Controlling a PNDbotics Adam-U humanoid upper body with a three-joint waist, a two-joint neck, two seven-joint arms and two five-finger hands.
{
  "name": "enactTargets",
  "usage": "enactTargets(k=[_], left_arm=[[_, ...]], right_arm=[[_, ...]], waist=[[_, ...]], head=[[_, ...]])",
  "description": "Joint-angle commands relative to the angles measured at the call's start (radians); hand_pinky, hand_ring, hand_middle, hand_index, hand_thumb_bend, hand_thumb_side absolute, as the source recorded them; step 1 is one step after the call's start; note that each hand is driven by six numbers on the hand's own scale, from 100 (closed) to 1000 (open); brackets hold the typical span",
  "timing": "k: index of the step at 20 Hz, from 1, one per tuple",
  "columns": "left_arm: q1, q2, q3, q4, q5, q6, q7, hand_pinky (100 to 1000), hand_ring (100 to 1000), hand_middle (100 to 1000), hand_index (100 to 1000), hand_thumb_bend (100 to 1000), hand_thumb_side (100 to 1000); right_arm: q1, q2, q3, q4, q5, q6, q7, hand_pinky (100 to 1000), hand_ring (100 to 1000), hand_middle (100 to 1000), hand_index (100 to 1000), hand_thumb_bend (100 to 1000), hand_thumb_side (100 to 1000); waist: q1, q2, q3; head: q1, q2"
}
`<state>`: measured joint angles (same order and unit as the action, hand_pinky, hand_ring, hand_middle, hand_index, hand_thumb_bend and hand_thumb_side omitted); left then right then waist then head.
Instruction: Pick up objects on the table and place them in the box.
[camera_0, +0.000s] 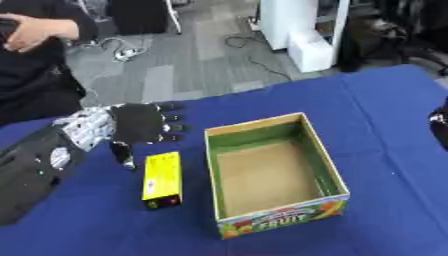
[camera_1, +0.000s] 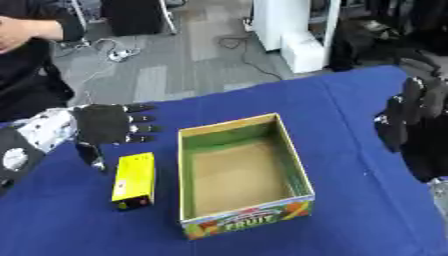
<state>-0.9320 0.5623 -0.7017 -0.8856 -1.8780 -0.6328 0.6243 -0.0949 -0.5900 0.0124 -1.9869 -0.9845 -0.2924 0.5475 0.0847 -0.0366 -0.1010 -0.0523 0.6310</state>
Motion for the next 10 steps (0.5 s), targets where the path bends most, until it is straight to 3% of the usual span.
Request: enactTargets(k=[1,2,10], left_arm=[[-0.019,0.021,0.0,0.001,-0.006,-0.274,0.283,1000,884,914,887,889,698],[-0.019,0.021,-0.002,0.002,-0.005,-0.274,0.283,1000,886,915,888,974,734],[-0.019,0.02,-0.023,0.011,-0.015,-0.274,0.283,1000,884,918,892,1000,810]], right_arm=[[-0.018,-0.025,-0.006,-0.013,-0.003,0.0,-0.001,148,311,391,502,100,1000],[-0.018,-0.025,-0.006,-0.013,-0.003,0.0,-0.001,148,311,391,502,100,1000],[-0.018,-0.026,-0.007,-0.013,-0.003,-0.001,-0.002,148,311,391,501,100,1000]], waist=[[-0.002,-0.011,0.002],[-0.002,-0.012,0.002],[-0.002,-0.012,0.002]], head=[[0.009,-0.01],[0.009,-0.01],[0.011,-0.01]])
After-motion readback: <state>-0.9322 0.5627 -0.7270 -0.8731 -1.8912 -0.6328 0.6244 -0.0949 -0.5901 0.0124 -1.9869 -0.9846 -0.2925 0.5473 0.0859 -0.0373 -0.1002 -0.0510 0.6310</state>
